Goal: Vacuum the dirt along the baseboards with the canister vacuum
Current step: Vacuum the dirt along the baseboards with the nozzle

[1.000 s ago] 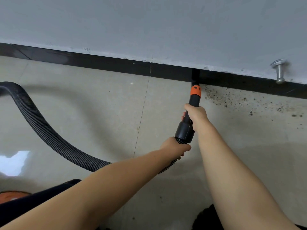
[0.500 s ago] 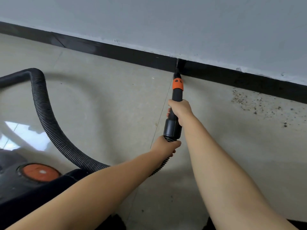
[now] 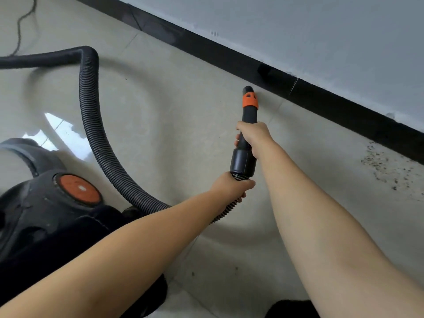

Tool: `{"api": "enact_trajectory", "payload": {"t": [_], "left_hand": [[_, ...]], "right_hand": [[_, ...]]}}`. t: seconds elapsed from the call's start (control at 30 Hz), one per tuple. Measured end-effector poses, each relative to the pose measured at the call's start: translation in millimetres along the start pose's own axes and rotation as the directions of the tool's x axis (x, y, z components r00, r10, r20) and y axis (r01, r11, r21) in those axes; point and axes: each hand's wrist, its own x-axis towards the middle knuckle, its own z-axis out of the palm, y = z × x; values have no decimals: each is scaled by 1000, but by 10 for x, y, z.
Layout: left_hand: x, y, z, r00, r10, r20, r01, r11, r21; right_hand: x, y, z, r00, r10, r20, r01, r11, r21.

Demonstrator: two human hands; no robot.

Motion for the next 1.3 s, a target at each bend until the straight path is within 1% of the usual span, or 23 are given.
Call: {"api": "enact_trajectory", "payload": {"t": [0.1,0.27,0.33,0.4,0.47,0.53,0.67,0.73,0.83,0.9,1.0,1.07,1.17,1.3], "left_hand": [[-160,-181,-80,998,-57,-32,56,998,-30],[-407,-252,-232,989,-120,-88,118,993,-29],[-392,-156,-214,988,-135,-70,135,991,0],[-319,-46,-137,991,-132,-36,133,990,41],[-281,42,14,994,-106,8,105,991,86],[-322,75,205,992,-97,81,85,987,139],[-451,-43,484,955,-144,258,65,955,290],[-492,-186,637,930,-180,321,61,936,347],[-548,-406,889,898,-256,359,93,906,413],[-579,-421,1049,875,-282,395,87,892,444],[-610,-366,1270,859,-270,436,52,892,449],[-691,-373,1398,850,-263,456,37,894,446],[-844,-488,1533,836,-283,471,11,866,501],[-905,-598,1752,800,-301,519,-43,834,550]], "right_hand": [[-149,142,201,997,21,78,-18,999,-37],[-365,194,449,977,85,194,-71,995,-77],[-346,131,383,978,85,190,-77,996,-50],[-303,94,219,989,59,133,-59,998,-4],[-293,78,-1,997,45,65,-45,999,3],[-358,129,-282,998,54,-10,-54,998,12],[-637,447,-771,980,104,-169,-83,988,127],[-807,685,-936,968,108,-225,-71,983,167],[-1032,990,-1151,943,132,-305,-73,978,196],[-1125,1093,-1334,922,159,-354,-74,967,242],[-1214,1134,-1606,888,205,-412,-79,950,302],[-1276,1152,-1742,885,218,-410,-89,946,310],[-1433,1330,-1865,871,261,-415,-100,923,371],[-1578,1637,-2097,803,336,-492,-73,875,479]]}}
